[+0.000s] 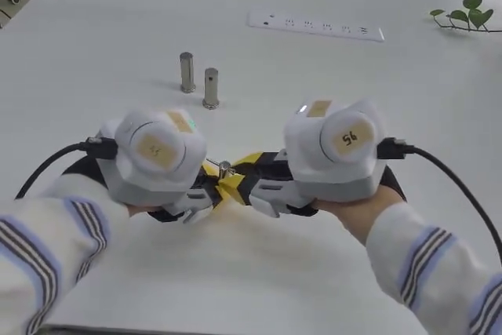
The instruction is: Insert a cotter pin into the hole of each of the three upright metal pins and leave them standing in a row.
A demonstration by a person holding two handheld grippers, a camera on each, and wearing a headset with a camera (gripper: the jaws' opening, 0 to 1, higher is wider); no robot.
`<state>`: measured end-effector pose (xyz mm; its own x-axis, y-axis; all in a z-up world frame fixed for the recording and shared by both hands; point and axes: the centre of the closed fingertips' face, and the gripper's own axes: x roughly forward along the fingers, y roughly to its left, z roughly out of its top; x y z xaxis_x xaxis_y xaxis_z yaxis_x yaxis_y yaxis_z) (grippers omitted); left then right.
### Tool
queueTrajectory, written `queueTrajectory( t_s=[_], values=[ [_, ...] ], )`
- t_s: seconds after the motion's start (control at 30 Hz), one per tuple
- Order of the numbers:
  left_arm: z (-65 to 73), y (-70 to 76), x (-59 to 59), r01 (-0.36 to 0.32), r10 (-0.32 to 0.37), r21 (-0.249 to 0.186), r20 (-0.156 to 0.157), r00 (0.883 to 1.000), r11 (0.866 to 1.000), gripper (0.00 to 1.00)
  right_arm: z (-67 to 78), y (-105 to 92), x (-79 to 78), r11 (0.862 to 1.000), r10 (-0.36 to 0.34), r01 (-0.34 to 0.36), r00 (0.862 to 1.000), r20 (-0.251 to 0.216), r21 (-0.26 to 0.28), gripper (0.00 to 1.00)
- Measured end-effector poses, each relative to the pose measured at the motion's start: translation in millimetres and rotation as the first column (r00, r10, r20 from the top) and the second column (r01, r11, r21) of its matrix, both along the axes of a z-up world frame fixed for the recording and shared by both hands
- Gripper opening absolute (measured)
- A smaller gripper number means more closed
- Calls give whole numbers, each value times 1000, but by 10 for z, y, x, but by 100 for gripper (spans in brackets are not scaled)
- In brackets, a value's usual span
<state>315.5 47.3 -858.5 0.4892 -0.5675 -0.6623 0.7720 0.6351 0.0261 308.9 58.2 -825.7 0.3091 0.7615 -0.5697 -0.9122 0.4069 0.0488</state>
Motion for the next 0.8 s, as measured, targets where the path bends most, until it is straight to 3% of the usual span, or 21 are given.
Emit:
queueTrajectory(
  t_s=[0.43, 0.5, 0.8],
  values=[
    [-6, 31, -6, 20, -20, 9, 1, 1000, 1000, 9, -17, 40, 32, 1000, 22, -22, 1000, 11, -10, 12],
    [-1, 62, 1, 15, -15, 17, 10, 1000, 1000, 11, -18, 40, 38, 1000, 24, -24, 1000, 9, -9, 12],
    [41, 230, -33, 0, 0, 16, -11, 1000, 1000, 13, -23, 40, 57, 999, 40, -40, 999, 6, -15, 11]
  ],
)
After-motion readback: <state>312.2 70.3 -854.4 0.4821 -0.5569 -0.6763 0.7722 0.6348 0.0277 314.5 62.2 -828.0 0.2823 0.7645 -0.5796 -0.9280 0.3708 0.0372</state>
